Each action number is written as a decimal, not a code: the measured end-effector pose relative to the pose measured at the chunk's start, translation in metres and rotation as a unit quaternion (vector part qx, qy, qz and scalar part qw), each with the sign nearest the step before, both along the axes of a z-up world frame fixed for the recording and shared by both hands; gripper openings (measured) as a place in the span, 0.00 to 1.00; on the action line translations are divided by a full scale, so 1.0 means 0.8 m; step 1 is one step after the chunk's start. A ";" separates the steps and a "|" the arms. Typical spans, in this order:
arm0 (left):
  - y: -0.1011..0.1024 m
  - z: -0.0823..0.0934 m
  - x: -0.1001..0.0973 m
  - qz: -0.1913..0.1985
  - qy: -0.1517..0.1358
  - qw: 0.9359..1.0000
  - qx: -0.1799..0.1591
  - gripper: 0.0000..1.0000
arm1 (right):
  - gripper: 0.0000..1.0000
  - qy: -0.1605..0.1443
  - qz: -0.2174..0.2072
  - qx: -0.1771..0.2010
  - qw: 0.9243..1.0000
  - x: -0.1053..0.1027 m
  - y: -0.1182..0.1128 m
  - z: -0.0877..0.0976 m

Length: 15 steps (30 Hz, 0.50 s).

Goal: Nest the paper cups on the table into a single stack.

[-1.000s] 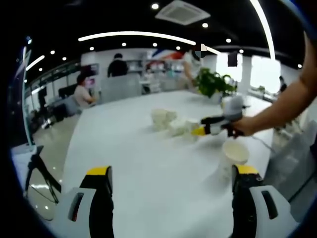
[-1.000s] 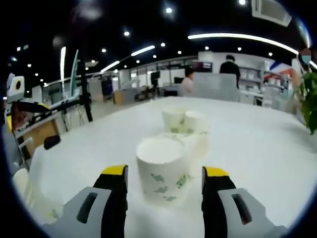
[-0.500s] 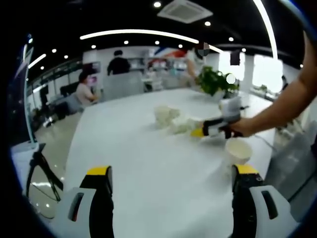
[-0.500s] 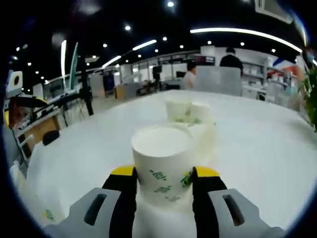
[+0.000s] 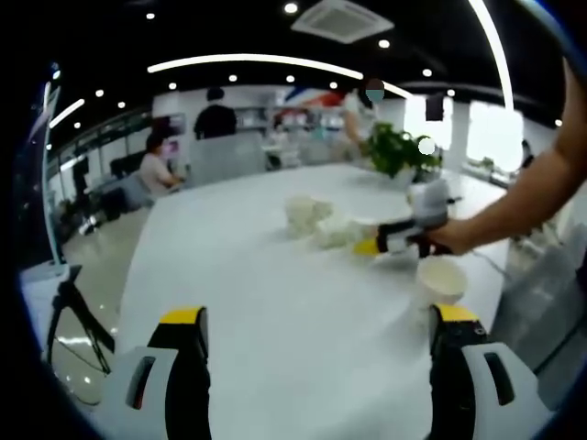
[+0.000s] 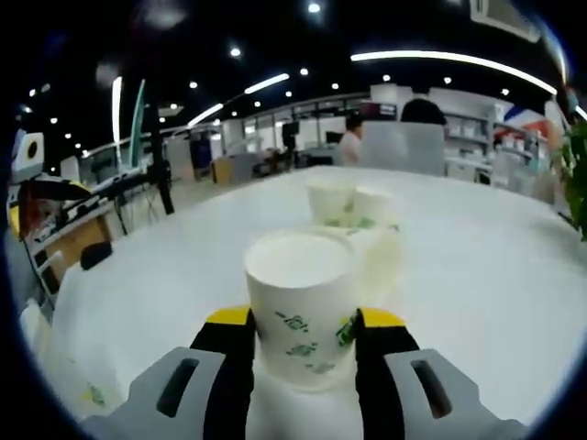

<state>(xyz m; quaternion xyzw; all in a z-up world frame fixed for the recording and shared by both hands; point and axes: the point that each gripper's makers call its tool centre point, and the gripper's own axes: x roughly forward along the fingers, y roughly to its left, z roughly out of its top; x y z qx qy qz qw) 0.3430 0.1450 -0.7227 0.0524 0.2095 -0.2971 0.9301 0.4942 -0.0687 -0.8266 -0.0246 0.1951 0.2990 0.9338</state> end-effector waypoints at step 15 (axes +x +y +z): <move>-0.004 0.004 -0.001 -0.003 -0.005 1.000 -0.005 0.99 | 0.39 -0.002 -0.007 0.004 1.000 -0.014 -0.009 0.008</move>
